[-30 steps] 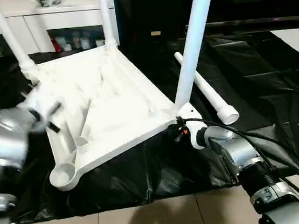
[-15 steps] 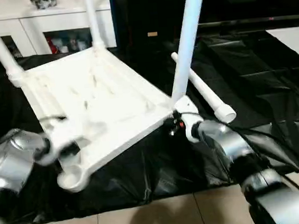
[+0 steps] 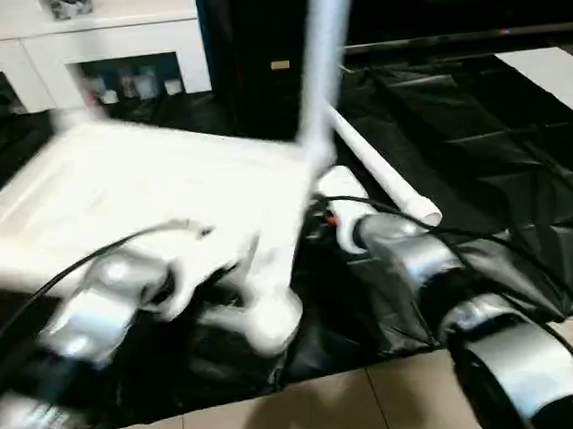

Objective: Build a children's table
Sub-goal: Rotate table base

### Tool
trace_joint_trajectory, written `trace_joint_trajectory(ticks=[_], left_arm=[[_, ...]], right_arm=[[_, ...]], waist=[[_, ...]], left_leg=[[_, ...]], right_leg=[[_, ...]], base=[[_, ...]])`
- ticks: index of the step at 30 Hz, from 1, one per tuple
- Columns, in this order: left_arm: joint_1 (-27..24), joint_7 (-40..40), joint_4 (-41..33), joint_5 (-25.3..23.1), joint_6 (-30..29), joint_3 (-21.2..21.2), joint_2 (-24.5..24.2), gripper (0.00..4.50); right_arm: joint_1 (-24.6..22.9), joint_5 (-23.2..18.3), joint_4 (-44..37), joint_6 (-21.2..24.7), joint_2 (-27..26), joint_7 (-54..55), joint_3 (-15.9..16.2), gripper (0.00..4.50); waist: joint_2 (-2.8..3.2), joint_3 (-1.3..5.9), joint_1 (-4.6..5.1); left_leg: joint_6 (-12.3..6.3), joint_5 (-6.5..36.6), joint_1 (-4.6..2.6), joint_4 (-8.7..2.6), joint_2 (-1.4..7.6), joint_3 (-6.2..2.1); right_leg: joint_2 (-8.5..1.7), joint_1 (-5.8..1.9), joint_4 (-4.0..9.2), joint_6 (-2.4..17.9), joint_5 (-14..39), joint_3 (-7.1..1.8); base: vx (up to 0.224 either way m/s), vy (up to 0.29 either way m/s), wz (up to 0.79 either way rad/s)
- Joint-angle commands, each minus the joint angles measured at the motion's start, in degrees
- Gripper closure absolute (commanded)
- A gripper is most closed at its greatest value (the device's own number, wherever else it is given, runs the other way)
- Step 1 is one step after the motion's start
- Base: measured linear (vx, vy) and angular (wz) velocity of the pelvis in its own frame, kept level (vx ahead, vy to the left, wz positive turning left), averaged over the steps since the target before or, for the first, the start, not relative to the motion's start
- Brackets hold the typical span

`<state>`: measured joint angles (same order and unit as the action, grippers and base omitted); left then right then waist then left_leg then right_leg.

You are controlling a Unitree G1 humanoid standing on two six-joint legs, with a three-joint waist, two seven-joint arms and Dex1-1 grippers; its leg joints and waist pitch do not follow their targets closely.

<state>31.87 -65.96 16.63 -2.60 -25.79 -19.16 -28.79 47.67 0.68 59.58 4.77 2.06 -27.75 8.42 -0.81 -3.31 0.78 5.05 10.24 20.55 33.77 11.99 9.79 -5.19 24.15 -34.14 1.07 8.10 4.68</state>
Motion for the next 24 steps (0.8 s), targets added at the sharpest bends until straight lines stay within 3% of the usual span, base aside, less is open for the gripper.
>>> trace_joint_trajectory(ticks=[1,3,4,5,7,11,12,13,15,17,18,24], left_arm=[[2.0,1.6,1.6,0.5,1.3,-0.3,2.4,4.5],[4.1,4.9,5.7,-0.1,3.3,0.0,5.2,4.5],[5.3,7.6,8.5,-1.0,5.2,0.2,6.5,4.5],[5.4,7.7,8.6,-1.1,5.3,0.2,6.5,4.5],[6.3,10.0,10.9,-2.2,6.9,0.1,7.2,4.5],[7.0,12.4,12.0,-3.0,8.5,0.8,7.0,4.5],[6.6,14.2,10.5,-2.4,9.1,2.8,6.7,4.5],[6.4,15.4,9.1,-1.8,8.3,4.3,6.6,4.5],[5.6,16.8,5.6,1.7,7.0,9.1,7.1,4.5],[5.1,18.4,3.5,2.6,6.8,11.1,7.2,4.3],[4.6,20.5,1.8,3.1,7.2,12.9,7.4,4.09],[2.2,21.0,-4.8,5.9,6.2,15.6,6.9,3.71]], right_arm=[[1.7,0.2,1.2,-1.4,-1.6,-1.5,0.7,4.47],[2.1,0.4,2.4,-2.1,-1.7,-1.4,0.4,4.47],[2.0,0.5,2.5,-2.2,-1.5,-1.0,0.2,4.47],[2.0,0.5,2.5,-2.2,-1.5,-1.0,0.2,4.47],[1.8,0.7,2.5,-2.5,-0.7,-0.2,-0.1,4.47],[2.1,0.5,2.6,-2.6,1.1,2.0,-1.7,4.47],[3.0,0.7,2.4,-0.2,2.8,5.8,-2.8,4.47],[3.5,0.9,2.3,1.1,3.9,7.4,-3.3,4.47],[4.5,-2.9,2.0,2.3,6.2,4.8,-7.2,4.31],[5.3,-3.3,2.2,2.0,7.7,6.1,-8.4,4.2],[6.3,-3.9,2.9,1.7,9.2,7.5,-9.6,4.06],[10.3,-3.7,8.0,1.7,13.4,11.4,-11.1,3.68]], waist=[[0.2,4.26,-0.42],[0.21,4.3,-0.5],[0.76,4.32,-0.42],[0.59,4.35,-0.48],[1.3,4.44,-0.67],[1.15,4.56,-0.79],[1.76,4.47,-0.75],[1.4,4.67,-0.68],[1.46,4.66,-0.96],[1.44,4.65,-1.3],[0.99,4.59,-1.46],[0.43,4.57,-1.59]], left_leg=[[-0.6,13.9,0.18,-3.73,0.53,0.18],[-1.03,13.0,0.15,-3.65,0.38,0.27],[-1.08,13.2,0.13,-3.59,0.33,0.35],[-1.25,13.1,0.16,-3.55,0.29,0.35],[-1.18,13.4,0.15,-3.59,0.42,0.14],[-1.21,13.5,0.2,-3.49,0.51,0.18],[-1.02,13.7,0.09,-3.49,0.56,0.15],[-0.72,13.1,0.05,-3.34,0.52,0.18],[-1.23,12.3,0.16,-3.21,0.51,0.3],[-1.53,12.1,0.09,-3.13,0.53,0.38],[-1.85,11.7,0.18,-3.11,0.52,0.45],[-2.12,11.6,0.49,-2.91,0.39,0.44]], right_leg=[[-2.47,-3.64,3.29,12.8,16.3,-2.51],[-2.27,-3.53,3.26,13.2,14.8,-2.43],[-2.16,-3.61,3.4,13.4,14.0,-2.43],[-2.12,-3.64,3.4,13.4,13.8,-2.39],[-2.28,-3.77,3.23,13.4,13.8,-2.28],[-2.29,-3.81,3.27,13.8,13.3,-2.21],[-2.29,-3.68,3.34,14.1,13.0,-2.18],[-2.15,-3.91,3.0,14.7,11.5,-2.18],[-2.12,-4.0,2.82,15.2,9.7,-2.21],[-2.05,-3.87,2.79,15.4,9.4,-2.16],[-2.02,-3.89,2.65,15.3,9.5,-2.06],[-2.28,-3.77,2.76,14.1,13.5,-1.88]], base=[[0.0,0.0,0.0],[0.0,0.0,0.0],[0.0,0.0,0.0],[0.0,0.0,0.0],[0.0,0.0,0.0],[0.0,0.0,0.0],[0.0,0.0,0.0],[0.0,0.0,0.0],[0.0,0.0,0.0],[0.0,0.0,0.0],[0.0,0.0,0.0],[0.0,0.0,0.0]])
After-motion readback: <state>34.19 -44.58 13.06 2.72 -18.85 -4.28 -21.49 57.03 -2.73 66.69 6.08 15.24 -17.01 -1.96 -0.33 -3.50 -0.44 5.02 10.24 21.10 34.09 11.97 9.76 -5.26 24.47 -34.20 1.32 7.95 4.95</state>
